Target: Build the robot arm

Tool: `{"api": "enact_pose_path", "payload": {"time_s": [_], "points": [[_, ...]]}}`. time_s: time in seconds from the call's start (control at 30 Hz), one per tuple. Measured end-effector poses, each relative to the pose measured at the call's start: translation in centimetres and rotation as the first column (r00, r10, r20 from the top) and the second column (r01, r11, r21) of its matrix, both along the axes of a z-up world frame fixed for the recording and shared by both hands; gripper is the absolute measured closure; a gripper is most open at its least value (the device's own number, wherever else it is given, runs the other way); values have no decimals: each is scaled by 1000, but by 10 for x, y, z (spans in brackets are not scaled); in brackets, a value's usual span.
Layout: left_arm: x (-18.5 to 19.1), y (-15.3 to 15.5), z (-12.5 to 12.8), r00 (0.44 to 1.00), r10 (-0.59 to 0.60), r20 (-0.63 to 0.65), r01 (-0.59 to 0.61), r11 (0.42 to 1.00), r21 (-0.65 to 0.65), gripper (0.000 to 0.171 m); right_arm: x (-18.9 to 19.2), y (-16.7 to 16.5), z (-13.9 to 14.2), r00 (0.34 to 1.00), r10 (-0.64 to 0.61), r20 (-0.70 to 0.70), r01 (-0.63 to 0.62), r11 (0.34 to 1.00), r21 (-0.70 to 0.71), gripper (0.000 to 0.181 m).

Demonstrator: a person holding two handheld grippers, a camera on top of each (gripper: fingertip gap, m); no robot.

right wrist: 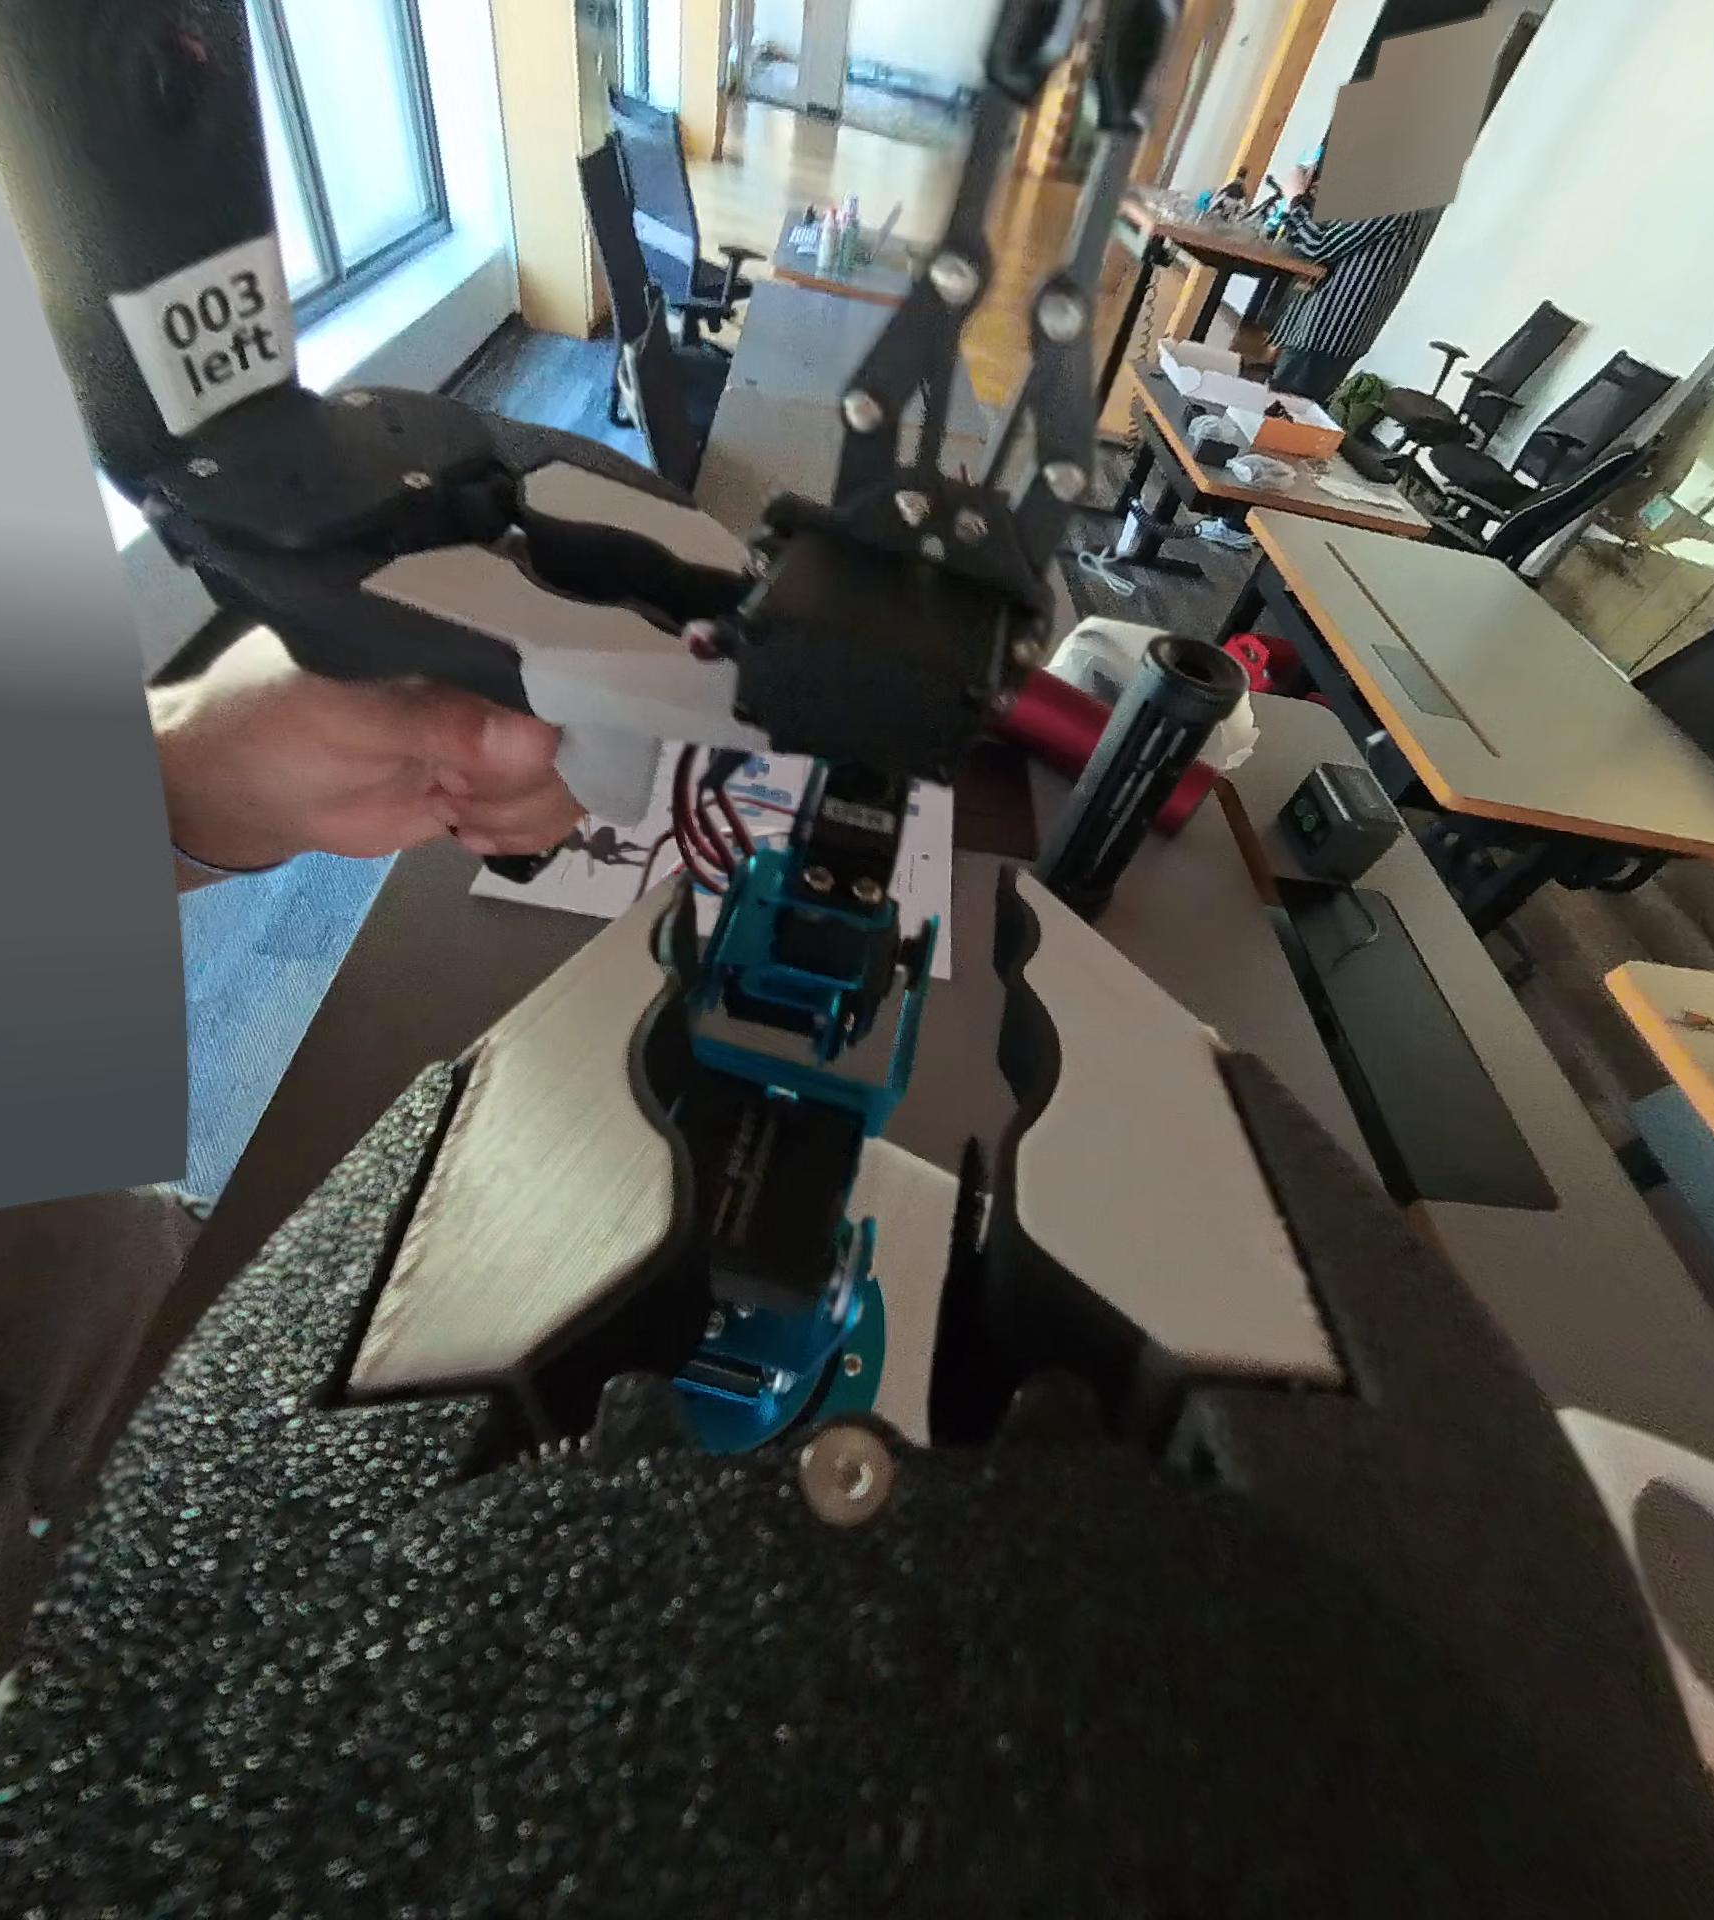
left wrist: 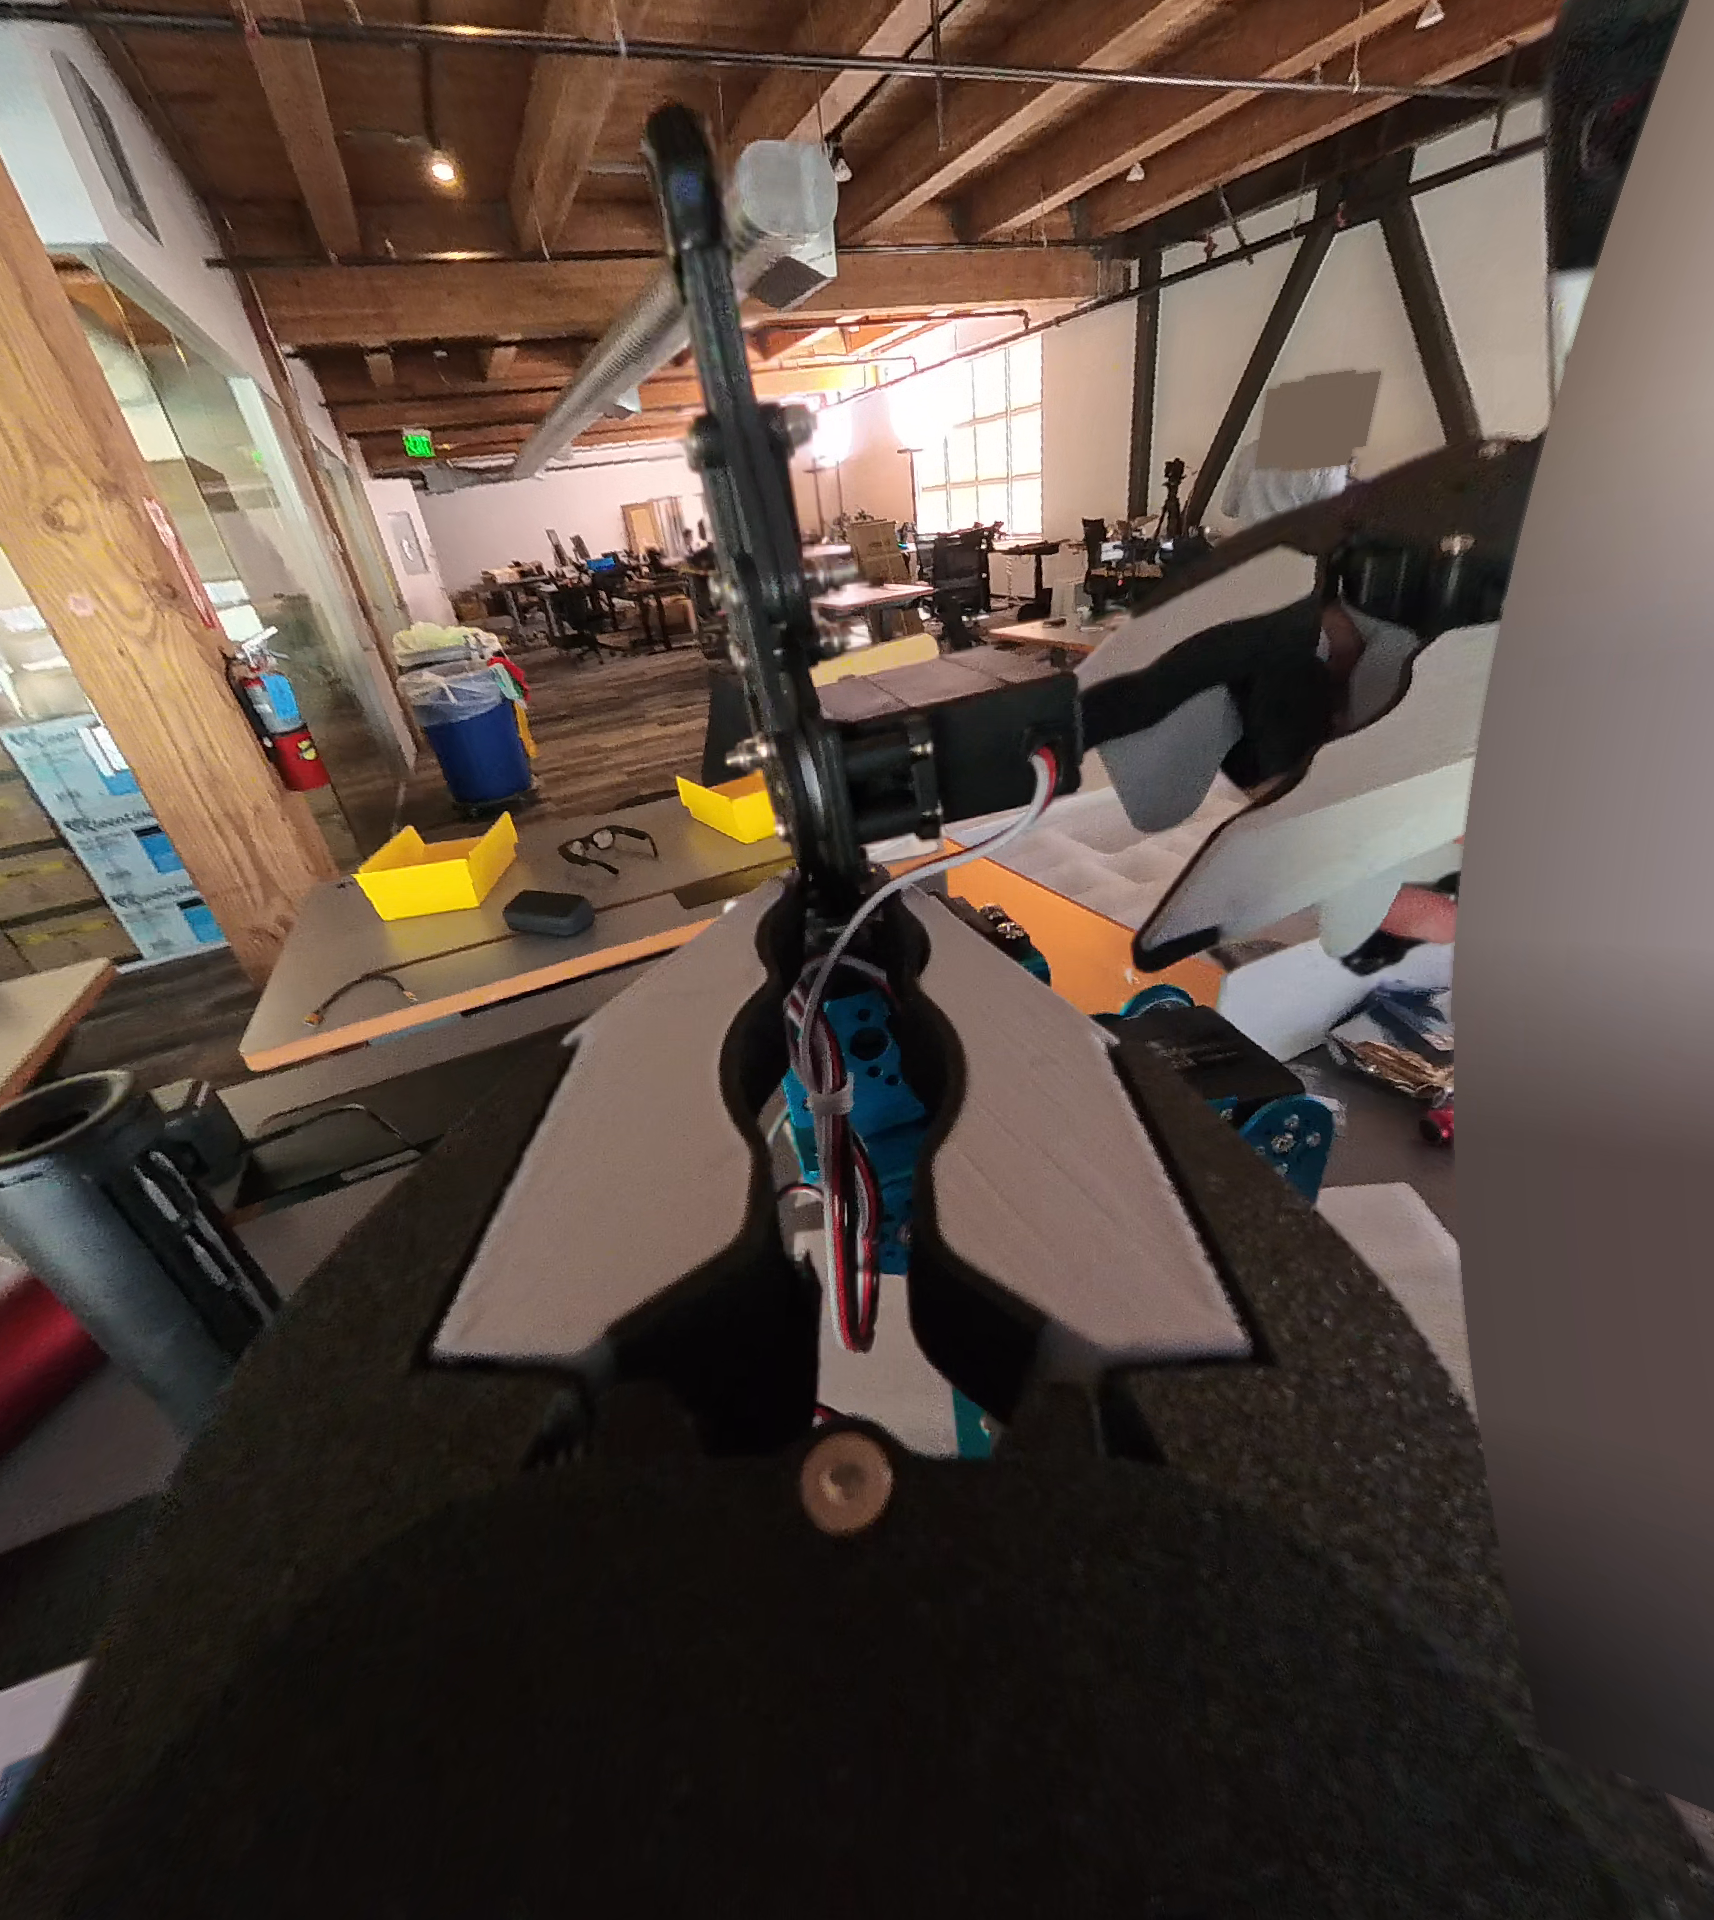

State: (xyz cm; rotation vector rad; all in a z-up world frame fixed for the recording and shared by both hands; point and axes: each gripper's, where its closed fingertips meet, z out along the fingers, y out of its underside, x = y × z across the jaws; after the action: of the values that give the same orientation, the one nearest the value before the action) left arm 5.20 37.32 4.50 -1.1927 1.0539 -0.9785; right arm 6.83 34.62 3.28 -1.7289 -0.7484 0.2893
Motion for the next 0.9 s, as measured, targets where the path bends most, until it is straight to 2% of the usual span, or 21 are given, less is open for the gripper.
{"api": "enact_pose_path", "payload": {"time_s": [0.1,0.17,0.23,0.3,0.5,0.53,0.67,0.73,0.8,0.9], "points": [[0,0,0,1000,4,8,-4,999,53,158,-1,3,10,998,-16,68,15,1000,11,124],[0,0,0,1000,6,15,-7,995,104,158,2,2,14,992,-28,121,29,1000,-6,115],[1,-3,1,1000,3,19,-7,986,166,158,-5,-3,23,992,11,130,-8,1000,-21,116],[2,-5,0,1000,-1,31,-5,980,197,159,-7,-2,32,989,-8,151,11,1000,-14,117],[8,-11,-3,999,-23,47,12,975,220,159,-12,9,24,966,-63,252,71,997,-21,113],[7,-10,-4,998,-23,53,11,975,220,159,-13,9,24,957,-77,280,84,996,-15,119],[3,-7,-4,996,-42,78,24,975,222,159,-4,3,21,900,-165,405,168,985,28,123],[2,-9,-4,994,-60,87,39,973,227,159,4,-1,18,868,-214,449,222,974,36,114],[1,-10,-4,994,-72,86,51,972,229,160,8,-5,18,861,-233,453,240,970,43,115],[1,-9,-4,991,-95,94,75,978,193,160,5,-11,23,895,-223,386,238,971,10,113]]}}
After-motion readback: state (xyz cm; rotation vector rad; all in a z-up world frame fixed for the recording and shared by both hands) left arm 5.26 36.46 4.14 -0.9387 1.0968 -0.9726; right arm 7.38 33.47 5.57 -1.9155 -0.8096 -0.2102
